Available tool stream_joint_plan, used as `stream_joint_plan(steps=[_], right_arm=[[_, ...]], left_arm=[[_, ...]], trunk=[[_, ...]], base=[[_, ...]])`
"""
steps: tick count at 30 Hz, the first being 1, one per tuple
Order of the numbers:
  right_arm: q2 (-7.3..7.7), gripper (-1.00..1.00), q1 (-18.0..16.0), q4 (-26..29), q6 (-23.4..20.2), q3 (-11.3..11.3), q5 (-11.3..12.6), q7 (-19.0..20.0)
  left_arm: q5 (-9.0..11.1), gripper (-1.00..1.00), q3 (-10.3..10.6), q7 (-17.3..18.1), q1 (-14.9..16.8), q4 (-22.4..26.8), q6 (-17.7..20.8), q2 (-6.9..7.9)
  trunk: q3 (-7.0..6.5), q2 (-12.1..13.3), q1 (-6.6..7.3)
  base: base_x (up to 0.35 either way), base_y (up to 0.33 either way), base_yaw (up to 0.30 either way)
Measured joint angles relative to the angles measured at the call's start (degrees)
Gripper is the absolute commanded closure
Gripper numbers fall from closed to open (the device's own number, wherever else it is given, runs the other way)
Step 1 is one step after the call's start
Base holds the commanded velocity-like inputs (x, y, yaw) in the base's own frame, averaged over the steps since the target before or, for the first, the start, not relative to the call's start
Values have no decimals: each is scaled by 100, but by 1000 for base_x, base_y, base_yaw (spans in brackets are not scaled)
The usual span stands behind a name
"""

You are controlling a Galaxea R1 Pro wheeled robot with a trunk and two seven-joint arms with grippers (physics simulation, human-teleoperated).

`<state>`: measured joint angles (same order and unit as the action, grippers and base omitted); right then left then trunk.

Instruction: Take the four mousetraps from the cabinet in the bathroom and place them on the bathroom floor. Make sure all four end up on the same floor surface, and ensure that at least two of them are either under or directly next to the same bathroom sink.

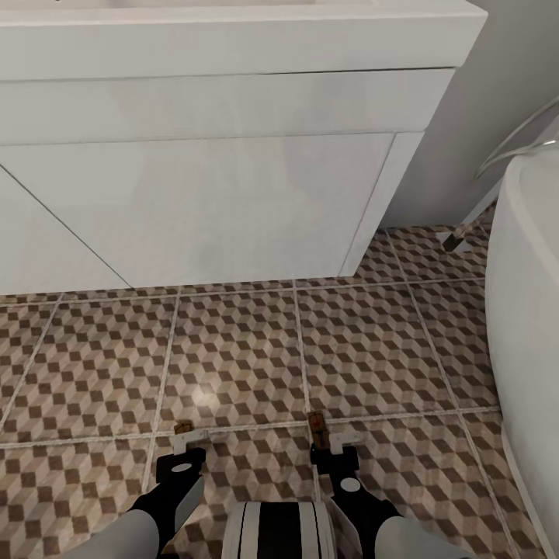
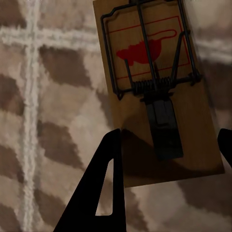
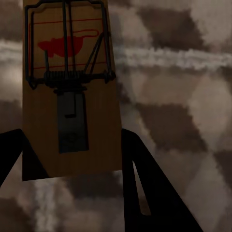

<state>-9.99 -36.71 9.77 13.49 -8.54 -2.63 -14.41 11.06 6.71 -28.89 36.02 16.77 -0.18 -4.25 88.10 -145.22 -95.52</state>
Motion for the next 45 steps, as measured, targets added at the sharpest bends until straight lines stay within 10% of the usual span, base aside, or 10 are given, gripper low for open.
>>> stream_joint_plan(steps=[45], right_arm=[[0,100,0,14,68,3,11,56]], left_arm=[[-151,100,-24,14,4,33,-34,-7]], trunk=[[199,-13,-22]], base=[[0,0,0]])
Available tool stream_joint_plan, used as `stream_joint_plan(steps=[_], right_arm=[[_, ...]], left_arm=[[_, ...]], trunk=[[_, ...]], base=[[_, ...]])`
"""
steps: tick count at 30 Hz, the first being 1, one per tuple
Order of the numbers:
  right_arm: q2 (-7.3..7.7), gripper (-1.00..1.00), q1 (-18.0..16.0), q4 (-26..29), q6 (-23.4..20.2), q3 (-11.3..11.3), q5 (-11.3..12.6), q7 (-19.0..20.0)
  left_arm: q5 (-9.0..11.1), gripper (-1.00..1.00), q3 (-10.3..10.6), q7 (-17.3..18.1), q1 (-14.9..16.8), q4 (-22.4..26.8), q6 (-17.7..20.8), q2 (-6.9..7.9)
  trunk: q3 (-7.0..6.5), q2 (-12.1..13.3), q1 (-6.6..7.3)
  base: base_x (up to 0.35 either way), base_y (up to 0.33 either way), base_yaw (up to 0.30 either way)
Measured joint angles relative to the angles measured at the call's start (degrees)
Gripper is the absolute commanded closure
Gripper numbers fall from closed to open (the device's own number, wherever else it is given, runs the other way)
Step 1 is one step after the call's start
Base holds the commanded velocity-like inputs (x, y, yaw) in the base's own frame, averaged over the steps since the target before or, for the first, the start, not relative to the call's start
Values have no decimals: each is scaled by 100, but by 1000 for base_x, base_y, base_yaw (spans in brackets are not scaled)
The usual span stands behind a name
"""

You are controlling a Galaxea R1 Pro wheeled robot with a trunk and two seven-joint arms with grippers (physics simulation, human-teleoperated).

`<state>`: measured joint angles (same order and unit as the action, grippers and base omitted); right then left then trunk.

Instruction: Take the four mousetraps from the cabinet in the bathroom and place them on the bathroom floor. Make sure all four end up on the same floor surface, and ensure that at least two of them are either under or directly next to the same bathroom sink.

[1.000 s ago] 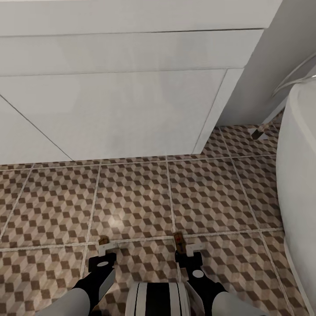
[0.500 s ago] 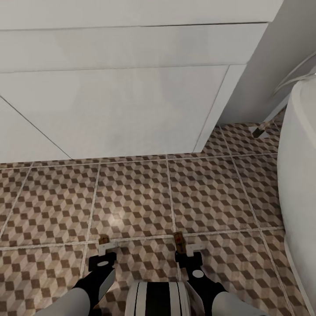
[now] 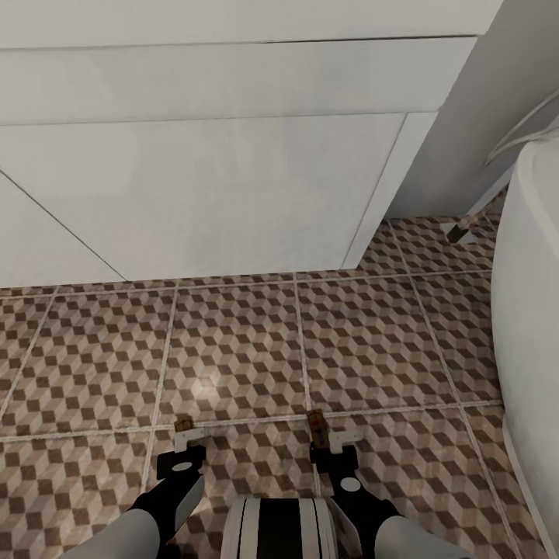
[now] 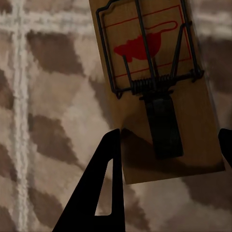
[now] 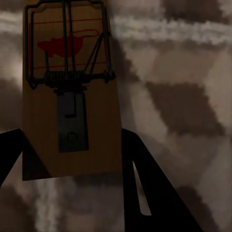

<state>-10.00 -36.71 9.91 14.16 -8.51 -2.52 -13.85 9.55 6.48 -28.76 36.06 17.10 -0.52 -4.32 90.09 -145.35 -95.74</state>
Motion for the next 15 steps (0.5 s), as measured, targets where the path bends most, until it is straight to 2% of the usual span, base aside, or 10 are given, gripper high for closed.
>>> stream_joint_plan(steps=[5,10,15], right_arm=[[0,100,0,0,72,21,8,2],[0,100,0,-6,389,30,13,7],[0,100,0,-8,496,32,10,8]], left_arm=[[10,100,9,-2,-1,-1,3,-1],[12,100,11,-2,-1,-2,2,-2],[15,100,10,-2,-1,-1,2,-2]], trunk=[[0,0,0],[0,0,0],[0,0,0]], base=[[0,0,0],[0,0,0],[0,0,0]])
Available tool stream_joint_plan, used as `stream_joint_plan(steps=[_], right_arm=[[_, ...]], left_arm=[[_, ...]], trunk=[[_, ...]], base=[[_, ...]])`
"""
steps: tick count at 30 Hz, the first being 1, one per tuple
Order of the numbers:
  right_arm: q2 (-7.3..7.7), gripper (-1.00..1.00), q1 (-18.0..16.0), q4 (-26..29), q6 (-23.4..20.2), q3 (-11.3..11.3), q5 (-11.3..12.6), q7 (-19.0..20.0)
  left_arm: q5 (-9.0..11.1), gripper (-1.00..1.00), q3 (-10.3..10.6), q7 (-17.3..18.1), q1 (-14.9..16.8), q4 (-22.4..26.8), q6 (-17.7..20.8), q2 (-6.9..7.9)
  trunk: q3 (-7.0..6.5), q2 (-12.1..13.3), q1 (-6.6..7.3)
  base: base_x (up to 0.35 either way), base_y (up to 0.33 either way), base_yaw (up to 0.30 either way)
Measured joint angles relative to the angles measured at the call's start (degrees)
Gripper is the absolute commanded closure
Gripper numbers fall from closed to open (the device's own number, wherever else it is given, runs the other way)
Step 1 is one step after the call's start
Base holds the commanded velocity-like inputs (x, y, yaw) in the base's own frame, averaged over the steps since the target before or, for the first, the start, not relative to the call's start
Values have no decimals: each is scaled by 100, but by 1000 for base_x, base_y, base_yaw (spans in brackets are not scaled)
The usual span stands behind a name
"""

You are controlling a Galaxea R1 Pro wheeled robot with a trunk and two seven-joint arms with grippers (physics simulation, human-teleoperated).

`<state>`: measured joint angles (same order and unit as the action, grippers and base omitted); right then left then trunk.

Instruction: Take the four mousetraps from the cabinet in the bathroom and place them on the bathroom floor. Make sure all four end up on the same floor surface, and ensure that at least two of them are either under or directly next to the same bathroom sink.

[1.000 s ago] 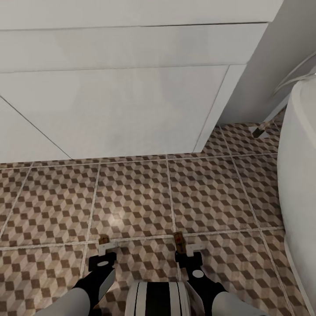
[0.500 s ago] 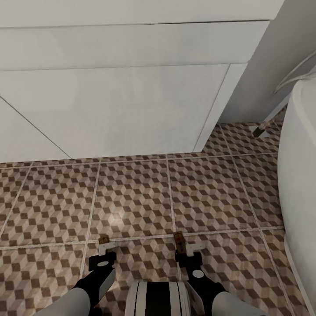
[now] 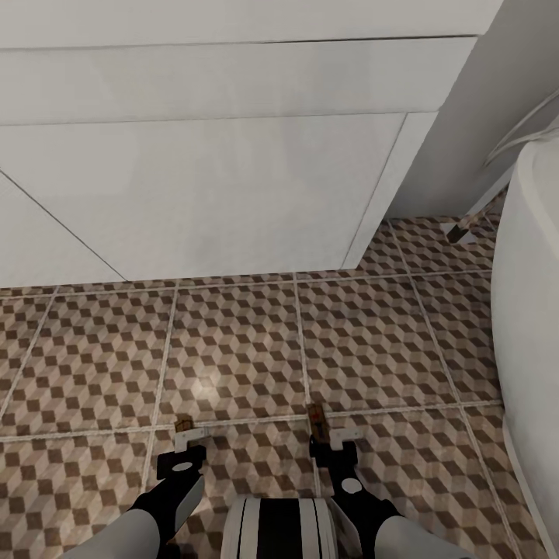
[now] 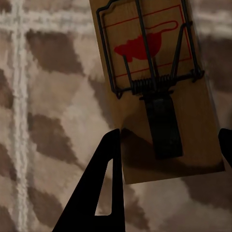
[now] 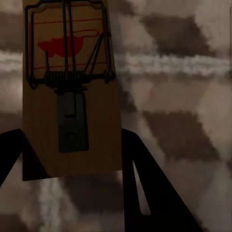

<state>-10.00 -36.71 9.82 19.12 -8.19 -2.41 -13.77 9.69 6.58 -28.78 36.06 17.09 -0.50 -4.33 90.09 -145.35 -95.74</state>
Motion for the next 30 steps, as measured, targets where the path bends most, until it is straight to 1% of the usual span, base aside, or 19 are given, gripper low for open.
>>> stream_joint_plan(steps=[10,11,16,18,26,28,30], right_arm=[[0,100,0,-38,275,-3,15,3],[0,100,0,-45,282,-2,17,3],[0,100,0,-67,297,-10,22,3],[0,100,0,-69,297,-12,21,3],[0,100,0,-71,298,-14,22,3],[0,100,0,-71,298,-14,22,3],[0,100,0,-71,298,-14,22,3]], left_arm=[[9,100,1,-3,0,5,1,0],[-9,100,-3,-7,-1,13,-21,0],[33,100,-11,-7,-4,12,-412,-1],[35,100,-1,-8,-3,12,-479,-1],[29,100,15,-43,-3,57,-400,-1],[12,100,-3,-45,-3,107,-302,2],[-21,100,-26,-50,-2,199,-66,6]], trunk=[[0,0,0],[21,-1,-3],[133,-8,-15],[133,-8,-15],[133,-8,-15],[133,-8,-15],[133,-8,-15]], base=[[0,0,0],[0,0,0],[0,0,0],[0,0,0],[0,0,0],[0,0,0],[0,0,0]])
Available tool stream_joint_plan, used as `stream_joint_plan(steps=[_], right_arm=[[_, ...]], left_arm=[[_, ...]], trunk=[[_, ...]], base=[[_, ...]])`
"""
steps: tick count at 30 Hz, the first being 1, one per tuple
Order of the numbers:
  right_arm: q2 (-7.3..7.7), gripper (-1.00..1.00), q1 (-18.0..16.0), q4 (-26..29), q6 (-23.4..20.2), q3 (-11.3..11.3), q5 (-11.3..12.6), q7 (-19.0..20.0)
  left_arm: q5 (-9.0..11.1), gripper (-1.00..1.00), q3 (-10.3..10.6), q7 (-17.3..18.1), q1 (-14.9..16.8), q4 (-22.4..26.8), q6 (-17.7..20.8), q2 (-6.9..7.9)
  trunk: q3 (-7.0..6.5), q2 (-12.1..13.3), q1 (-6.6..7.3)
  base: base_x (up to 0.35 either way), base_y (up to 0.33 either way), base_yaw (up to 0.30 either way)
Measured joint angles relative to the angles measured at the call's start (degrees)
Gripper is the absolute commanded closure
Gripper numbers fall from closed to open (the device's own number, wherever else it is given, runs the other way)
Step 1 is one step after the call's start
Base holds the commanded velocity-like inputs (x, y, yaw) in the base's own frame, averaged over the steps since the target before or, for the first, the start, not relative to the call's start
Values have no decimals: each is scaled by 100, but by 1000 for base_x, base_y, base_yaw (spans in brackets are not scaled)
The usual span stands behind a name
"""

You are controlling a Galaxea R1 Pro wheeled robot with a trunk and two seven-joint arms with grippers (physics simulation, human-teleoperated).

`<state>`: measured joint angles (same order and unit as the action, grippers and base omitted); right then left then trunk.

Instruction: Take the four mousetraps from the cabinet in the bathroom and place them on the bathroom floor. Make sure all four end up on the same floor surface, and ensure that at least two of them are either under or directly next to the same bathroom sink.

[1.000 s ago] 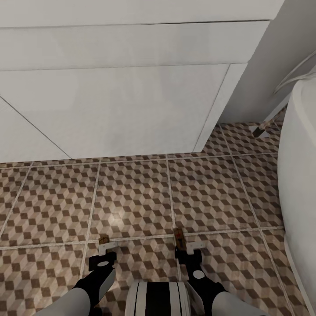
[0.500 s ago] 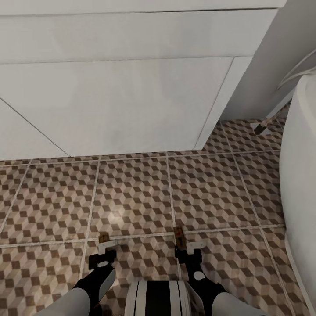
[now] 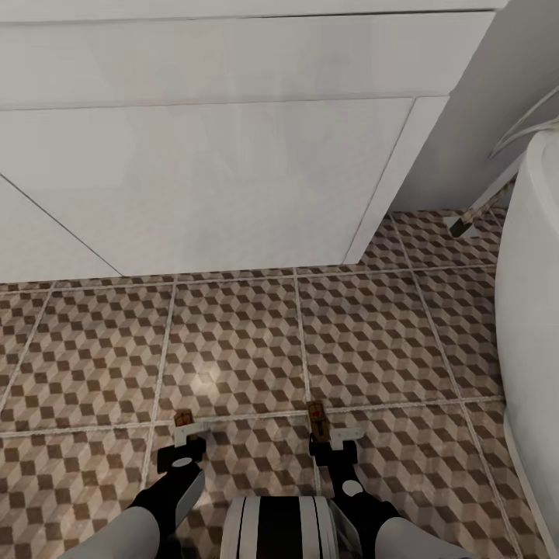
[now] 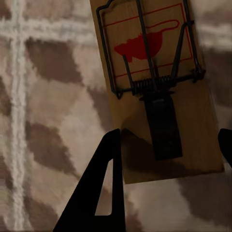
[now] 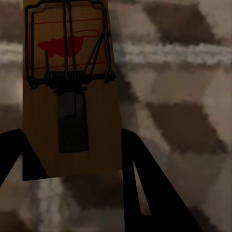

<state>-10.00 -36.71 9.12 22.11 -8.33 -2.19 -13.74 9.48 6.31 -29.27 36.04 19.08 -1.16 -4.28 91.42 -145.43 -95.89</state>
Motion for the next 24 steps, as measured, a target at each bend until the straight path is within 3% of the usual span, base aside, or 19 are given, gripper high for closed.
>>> stream_joint_plan(steps=[2,12,15,16,18,21,22,24], right_arm=[[0,100,0,0,0,0,0,0],[0,100,0,0,-8,0,0,0],[0,100,0,0,-9,0,0,0],[0,100,0,0,-9,0,0,0],[0,100,0,0,-9,0,0,0],[0,100,0,0,-10,1,0,0],[0,100,0,-5,-24,-5,0,0],[0,100,0,-7,-34,-7,0,-1]], left_arm=[[99,100,-24,2,-5,85,59,0],[91,100,14,15,-3,189,36,7],[141,100,80,12,-3,188,-278,21],[133,100,83,72,-3,175,-561,41],[134,100,85,90,-3,174,-604,54],[-339,100,105,328,-3,213,-557,124],[-623,100,110,727,-3,326,-325,155],[-666,100,106,891,-3,348,-249,163]], trunk=[[1,0,0],[1,0,-1],[1,1,-2],[1,1,-2],[1,1,-2],[1,1,-2],[1,1,-2],[1,1,-2]], base=[[0,0,0],[0,0,0],[0,0,0],[0,0,0],[0,0,0],[0,0,0],[0,0,0],[0,0,0]])
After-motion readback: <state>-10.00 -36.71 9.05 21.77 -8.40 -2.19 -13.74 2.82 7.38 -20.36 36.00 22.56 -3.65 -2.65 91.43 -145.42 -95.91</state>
